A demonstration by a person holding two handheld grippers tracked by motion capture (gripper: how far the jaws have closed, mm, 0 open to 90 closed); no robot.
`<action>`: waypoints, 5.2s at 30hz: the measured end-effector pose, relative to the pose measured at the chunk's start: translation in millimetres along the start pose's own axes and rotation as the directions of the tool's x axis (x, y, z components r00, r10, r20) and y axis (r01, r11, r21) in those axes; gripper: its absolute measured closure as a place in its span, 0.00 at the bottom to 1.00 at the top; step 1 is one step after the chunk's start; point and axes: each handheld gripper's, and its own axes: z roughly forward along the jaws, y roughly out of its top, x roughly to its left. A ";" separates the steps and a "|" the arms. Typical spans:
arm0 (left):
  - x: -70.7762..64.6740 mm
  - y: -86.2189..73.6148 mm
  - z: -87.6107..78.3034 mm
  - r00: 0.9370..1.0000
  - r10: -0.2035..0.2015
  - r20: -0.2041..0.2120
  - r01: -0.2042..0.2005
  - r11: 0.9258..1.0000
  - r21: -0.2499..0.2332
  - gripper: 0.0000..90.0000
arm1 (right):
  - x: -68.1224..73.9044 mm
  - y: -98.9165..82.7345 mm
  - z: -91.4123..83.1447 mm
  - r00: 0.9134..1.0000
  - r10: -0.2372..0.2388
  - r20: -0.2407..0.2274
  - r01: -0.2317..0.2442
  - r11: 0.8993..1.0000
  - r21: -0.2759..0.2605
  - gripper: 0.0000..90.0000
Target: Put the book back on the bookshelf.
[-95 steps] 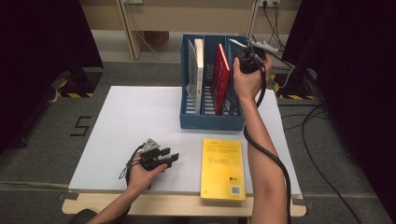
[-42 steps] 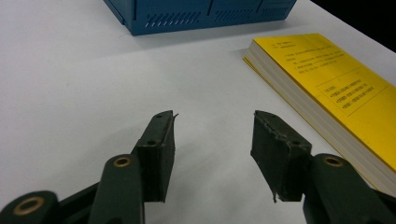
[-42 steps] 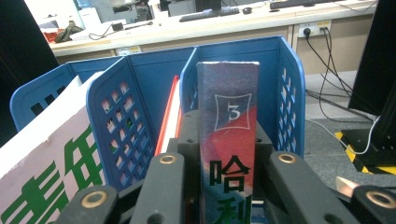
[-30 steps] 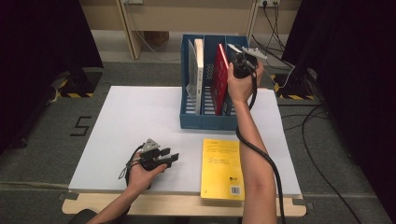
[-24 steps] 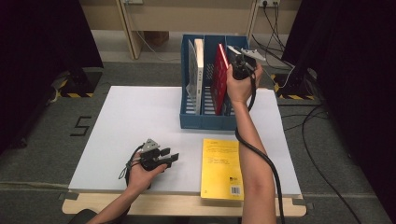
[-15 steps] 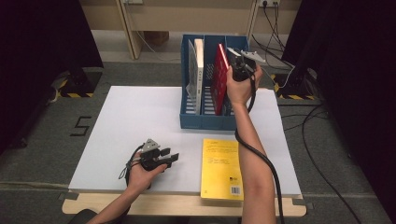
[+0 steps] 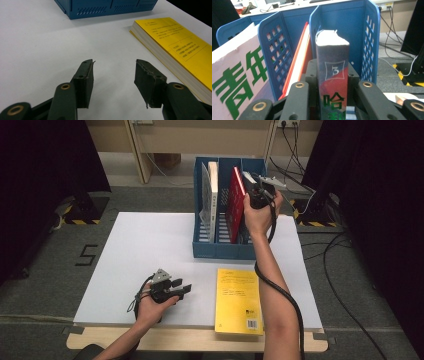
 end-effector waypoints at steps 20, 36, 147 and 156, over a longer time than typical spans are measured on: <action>-1.6 -0.4 -0.6 1.000 0.009 -0.002 -0.009 1.000 0.007 0.54 | -5.2 -16.8 -29.2 0.999 -0.029 -0.019 0.030 0.998 0.056 0.79; -3.7 -0.5 0.8 1.000 0.013 0.001 -0.013 1.000 0.007 0.54 | -4.2 -29.6 -44.8 0.999 -0.052 -0.013 0.053 0.996 0.076 0.78; -1.2 -0.5 -0.3 1.000 0.004 0.005 -0.004 1.000 0.004 0.54 | -1.2 6.9 12.0 0.996 -0.080 0.035 0.077 0.995 0.061 0.83; -1.2 -0.6 -0.6 1.000 0.005 0.002 -0.005 1.000 0.003 0.54 | -3.4 9.4 11.2 0.997 -0.077 0.001 0.076 0.993 0.090 0.82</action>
